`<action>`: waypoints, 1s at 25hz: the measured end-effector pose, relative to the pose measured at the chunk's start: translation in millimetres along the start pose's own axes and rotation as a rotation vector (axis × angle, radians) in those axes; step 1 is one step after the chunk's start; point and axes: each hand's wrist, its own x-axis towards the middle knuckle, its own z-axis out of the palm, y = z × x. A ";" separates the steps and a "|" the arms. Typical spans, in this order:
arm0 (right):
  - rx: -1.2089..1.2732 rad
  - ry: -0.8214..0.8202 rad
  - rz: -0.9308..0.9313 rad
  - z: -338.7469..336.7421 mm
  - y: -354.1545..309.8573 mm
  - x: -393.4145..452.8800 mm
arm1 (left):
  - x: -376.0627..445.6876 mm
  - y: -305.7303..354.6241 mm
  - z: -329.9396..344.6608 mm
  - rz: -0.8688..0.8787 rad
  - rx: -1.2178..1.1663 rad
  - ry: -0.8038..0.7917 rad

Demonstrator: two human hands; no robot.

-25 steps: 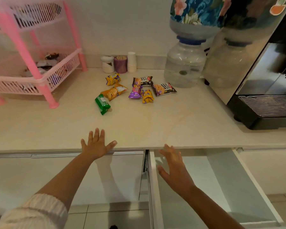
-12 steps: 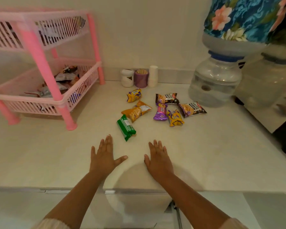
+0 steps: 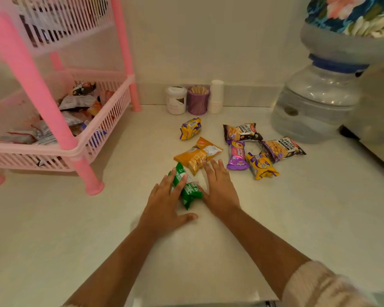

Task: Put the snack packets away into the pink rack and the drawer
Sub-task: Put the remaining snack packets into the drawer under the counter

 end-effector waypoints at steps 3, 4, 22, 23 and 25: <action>-0.006 -0.003 -0.047 1.7 5.5 24.8 | -3.3 -0.6 1.1 0.037 -0.018 0.013; -0.028 -0.007 -0.072 2.8 6.8 31.8 | -2.9 -1.3 1.4 0.039 -0.016 0.009; 0.110 -0.011 -0.051 -9.7 3.5 6.9 | 21.8 1.7 -7.2 -0.081 -0.329 0.276; 0.094 0.003 -0.057 -12.8 1.9 -2.6 | 18.7 2.9 -8.0 -0.088 -0.371 0.330; 0.087 0.039 -0.057 -19.2 0.9 -23.5 | 9.6 7.8 -8.2 -0.124 -0.437 0.424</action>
